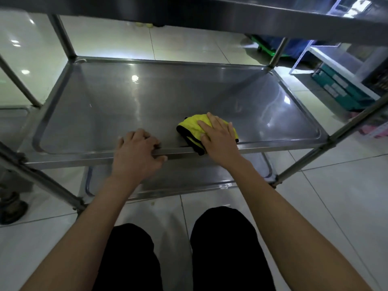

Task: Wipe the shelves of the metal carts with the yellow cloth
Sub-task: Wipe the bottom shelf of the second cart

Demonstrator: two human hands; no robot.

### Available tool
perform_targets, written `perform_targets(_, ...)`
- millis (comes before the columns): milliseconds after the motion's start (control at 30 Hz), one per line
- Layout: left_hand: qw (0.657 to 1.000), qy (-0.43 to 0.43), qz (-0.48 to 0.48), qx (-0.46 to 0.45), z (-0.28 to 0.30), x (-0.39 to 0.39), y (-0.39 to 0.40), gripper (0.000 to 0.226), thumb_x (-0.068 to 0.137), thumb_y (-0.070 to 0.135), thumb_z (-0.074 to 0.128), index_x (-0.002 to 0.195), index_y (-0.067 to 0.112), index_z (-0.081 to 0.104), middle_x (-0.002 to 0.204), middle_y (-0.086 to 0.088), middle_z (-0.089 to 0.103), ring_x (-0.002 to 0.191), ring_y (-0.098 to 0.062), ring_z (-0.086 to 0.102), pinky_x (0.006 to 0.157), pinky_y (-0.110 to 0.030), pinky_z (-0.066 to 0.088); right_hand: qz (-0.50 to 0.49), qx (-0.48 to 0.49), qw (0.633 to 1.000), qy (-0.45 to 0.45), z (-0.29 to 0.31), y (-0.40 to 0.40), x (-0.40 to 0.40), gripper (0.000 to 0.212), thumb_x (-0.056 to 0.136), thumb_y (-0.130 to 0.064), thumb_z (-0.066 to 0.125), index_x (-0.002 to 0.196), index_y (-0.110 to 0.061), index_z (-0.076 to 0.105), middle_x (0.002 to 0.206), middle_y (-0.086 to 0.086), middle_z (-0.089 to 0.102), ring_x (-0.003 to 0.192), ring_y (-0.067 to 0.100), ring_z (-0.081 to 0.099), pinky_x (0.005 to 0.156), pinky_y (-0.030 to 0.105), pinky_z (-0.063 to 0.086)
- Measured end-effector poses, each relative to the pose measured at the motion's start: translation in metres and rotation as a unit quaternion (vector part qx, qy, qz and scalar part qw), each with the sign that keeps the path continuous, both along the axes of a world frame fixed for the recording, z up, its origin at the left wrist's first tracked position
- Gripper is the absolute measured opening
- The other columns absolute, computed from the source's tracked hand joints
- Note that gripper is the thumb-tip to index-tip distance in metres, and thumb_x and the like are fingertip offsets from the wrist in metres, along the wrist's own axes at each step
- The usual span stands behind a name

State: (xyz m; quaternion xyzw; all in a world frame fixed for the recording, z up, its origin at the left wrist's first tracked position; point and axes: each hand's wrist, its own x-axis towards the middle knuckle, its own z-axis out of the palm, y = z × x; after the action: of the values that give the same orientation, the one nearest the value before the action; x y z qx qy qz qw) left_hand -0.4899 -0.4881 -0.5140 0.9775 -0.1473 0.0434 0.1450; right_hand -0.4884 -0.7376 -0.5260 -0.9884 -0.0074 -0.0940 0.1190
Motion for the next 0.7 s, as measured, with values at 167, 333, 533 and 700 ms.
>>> perform_targets(167,1.000,-0.011,0.024,0.009,0.015,-0.016,-0.057,0.040,0.082,0.058,0.062,0.104,0.026,0.065,0.121,-0.001,0.056,0.120,-0.029,0.049,0.104,-0.059,0.036,-0.014,0.020,1.000,0.005,0.003,-0.058,-0.009,0.046,0.102,-0.028,0.039,0.148,-0.031,0.041,0.163,0.001,0.019,0.149,0.023,0.016,0.121,0.053,0.005)
perform_targets(333,0.996,-0.018,-0.087,0.009,0.026,-0.025,-0.169,0.038,0.093,0.046,0.050,0.125,0.028,0.061,0.129,0.001,0.055,0.125,-0.025,0.045,0.104,-0.046,0.036,-0.040,0.034,0.999,0.010,0.006,-0.120,-0.019,0.045,0.102,-0.028,0.042,0.147,-0.029,0.043,0.163,0.004,0.021,0.149,0.025,0.018,0.120,0.053,0.007)
perform_targets(533,0.996,0.012,-0.073,0.048,0.019,-0.024,-0.231,0.036,0.096,0.050,0.046,0.110,0.028,0.070,0.115,-0.002,0.058,0.115,-0.027,0.051,0.094,-0.043,0.042,-0.108,0.023,0.994,0.017,0.006,-0.214,-0.031,0.045,0.102,-0.029,0.040,0.147,-0.030,0.042,0.161,0.008,0.023,0.146,0.031,0.022,0.118,0.052,0.012)
perform_targets(700,0.998,-0.013,-0.059,0.018,0.009,-0.022,-0.235,0.030,0.094,0.050,0.051,0.104,0.032,0.073,0.104,0.002,0.056,0.106,-0.025,0.053,0.088,-0.041,0.040,-0.224,-0.004,0.974,0.037,0.008,-0.283,-0.029,0.044,0.103,-0.029,0.037,0.147,-0.032,0.039,0.162,0.012,0.020,0.146,0.039,0.020,0.119,0.056,0.010)
